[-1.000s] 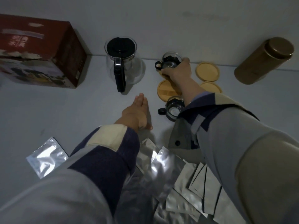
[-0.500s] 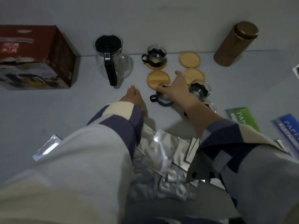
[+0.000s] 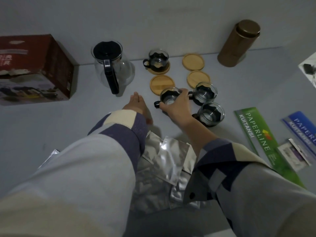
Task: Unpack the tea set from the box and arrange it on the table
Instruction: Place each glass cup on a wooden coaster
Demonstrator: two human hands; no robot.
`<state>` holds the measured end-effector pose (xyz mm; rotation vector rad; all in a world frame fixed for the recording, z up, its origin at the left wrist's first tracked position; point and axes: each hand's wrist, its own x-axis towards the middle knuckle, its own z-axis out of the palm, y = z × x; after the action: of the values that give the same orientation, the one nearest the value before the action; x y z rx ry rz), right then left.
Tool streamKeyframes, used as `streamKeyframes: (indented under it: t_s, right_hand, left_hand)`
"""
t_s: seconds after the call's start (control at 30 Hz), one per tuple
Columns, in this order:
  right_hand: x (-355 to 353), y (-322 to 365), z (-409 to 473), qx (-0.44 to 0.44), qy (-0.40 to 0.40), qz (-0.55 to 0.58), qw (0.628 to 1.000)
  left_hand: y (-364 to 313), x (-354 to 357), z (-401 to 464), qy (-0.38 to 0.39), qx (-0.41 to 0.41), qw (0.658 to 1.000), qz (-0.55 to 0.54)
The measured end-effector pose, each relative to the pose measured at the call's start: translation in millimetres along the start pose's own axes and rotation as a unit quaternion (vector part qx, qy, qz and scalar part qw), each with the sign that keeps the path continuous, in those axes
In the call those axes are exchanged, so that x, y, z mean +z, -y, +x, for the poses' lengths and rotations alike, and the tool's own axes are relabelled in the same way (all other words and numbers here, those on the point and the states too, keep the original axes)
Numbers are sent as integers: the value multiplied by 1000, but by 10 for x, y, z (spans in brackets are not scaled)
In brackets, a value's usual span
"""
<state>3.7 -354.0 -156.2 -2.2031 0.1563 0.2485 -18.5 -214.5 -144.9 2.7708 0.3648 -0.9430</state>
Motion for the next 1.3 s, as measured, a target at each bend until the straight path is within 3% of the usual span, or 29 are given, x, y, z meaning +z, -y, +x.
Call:
streamKeyframes:
  t_s: [0.27,0.5,1.3]
  right_hand:
    - [-74,362,206,-76,-6,-45,996]
    - [-27,603,523,-76,15,-47,996]
    - [115,445,582,-110,36,-132,984]
  left_hand:
    - [26,11,-17,-7,11,1000,-10]
    - [12,-14,-2,12,2,1000,-19]
    - [0,-18,-45,-2,1,1000,-19]
